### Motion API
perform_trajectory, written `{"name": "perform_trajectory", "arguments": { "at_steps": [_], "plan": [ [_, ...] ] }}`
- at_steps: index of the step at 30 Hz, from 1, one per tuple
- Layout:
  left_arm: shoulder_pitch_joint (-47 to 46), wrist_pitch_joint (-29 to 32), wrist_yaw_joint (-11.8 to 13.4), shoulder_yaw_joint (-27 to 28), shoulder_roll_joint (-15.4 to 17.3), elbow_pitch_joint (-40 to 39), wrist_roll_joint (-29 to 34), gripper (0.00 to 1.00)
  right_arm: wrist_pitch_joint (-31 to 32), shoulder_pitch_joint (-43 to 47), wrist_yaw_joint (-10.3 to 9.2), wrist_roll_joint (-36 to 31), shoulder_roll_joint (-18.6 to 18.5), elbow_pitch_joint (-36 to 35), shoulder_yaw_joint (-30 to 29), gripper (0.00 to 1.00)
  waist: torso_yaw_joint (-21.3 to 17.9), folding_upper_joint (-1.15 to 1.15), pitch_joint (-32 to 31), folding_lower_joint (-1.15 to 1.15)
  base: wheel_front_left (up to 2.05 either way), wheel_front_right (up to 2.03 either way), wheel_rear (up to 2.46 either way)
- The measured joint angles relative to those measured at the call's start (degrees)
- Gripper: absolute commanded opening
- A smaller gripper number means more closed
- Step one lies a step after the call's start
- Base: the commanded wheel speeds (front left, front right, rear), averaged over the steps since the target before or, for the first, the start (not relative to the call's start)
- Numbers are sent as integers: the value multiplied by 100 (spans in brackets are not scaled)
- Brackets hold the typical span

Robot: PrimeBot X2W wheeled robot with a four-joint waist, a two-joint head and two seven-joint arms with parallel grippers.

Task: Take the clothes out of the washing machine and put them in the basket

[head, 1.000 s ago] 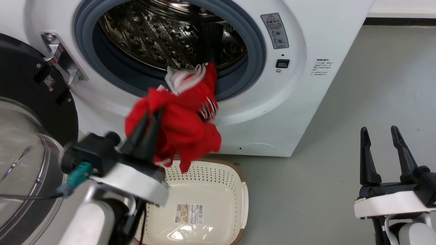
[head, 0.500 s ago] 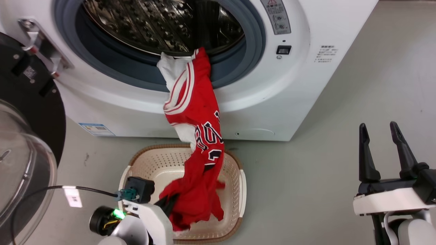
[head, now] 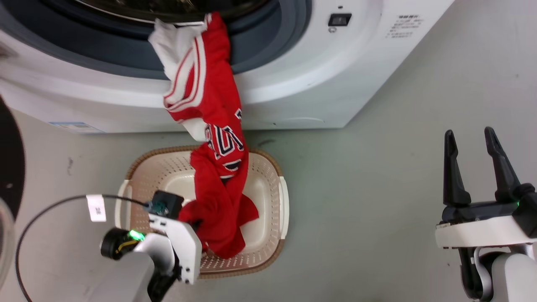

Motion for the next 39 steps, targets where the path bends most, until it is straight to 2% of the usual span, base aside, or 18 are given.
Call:
{"name": "perform_trajectory", "arguments": {
  "at_steps": [15,23,30,31,32,39],
  "plan": [
    [-1677,-1128,-38,113,-346,2583,-8,0,0,-310,0,144,-2,-339,79,100,-557,0,1219,0,0,0,0],
    [-2093,-1611,-27,198,-342,3392,-85,0,0,-374,0,259,-1,-422,125,100,-808,0,1662,0,0,0,0],
    [-2256,-1911,-32,190,-342,3666,-119,0,0,-402,0,281,-2,-409,121,100,-902,0,1807,0,0,0,0],
    [-2274,-1965,-36,167,-341,3688,-109,58,0,-416,0,281,-1,-400,121,100,-899,0,1801,0,0,0,0],
    [-2285,-1998,-35,159,-341,3713,-105,100,1,-431,0,281,-2,-380,116,100,-893,0,1785,0,0,0,0],
    [-2236,-2160,-45,64,-363,3809,-110,100,0,-446,0,282,-1,-244,123,100,-830,0,1458,0,0,0,0]
  ]
}}
